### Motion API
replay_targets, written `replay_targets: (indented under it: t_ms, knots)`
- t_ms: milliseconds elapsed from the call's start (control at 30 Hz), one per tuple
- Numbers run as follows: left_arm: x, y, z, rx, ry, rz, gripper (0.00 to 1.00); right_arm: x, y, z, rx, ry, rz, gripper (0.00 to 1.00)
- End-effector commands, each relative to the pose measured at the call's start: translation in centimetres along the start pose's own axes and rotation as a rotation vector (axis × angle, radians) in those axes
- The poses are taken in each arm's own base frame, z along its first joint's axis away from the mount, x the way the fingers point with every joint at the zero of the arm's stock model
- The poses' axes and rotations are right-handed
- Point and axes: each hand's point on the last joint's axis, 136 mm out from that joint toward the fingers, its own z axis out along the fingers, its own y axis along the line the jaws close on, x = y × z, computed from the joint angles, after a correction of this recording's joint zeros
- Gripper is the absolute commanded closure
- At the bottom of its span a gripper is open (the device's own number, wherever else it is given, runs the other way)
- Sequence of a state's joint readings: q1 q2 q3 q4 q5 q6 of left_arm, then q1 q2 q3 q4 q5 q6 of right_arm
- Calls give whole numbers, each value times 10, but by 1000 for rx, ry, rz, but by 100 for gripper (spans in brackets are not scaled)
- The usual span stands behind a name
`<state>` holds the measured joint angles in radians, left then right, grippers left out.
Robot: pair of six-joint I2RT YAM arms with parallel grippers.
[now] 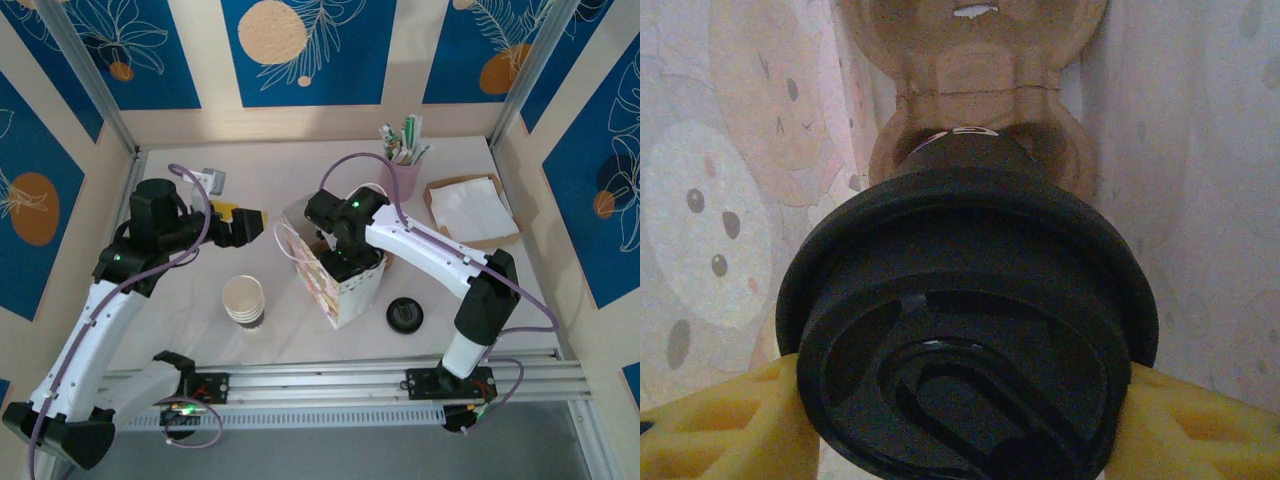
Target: Pack the takeout coffee
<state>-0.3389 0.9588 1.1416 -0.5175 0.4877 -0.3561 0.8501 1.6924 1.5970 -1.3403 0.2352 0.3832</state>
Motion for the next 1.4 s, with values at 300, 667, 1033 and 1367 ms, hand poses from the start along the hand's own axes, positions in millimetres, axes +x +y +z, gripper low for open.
replay_targets:
  t_ms: [300,667,1033,1367]
  knots:
    - [-4,-6,-3,6,-12,37,1,8,-1,-1,0,47,23,39]
    - [-4,-7,-4,7,-12,36,1,8,-1,-3,-1,46,26,39]
    - [-4,-7,-3,8,-10,36,1,9,-2,-1,0,53,26,39]
    - [-5,-7,-4,7,-13,37,1,10,-2,-2,2,58,28,39]
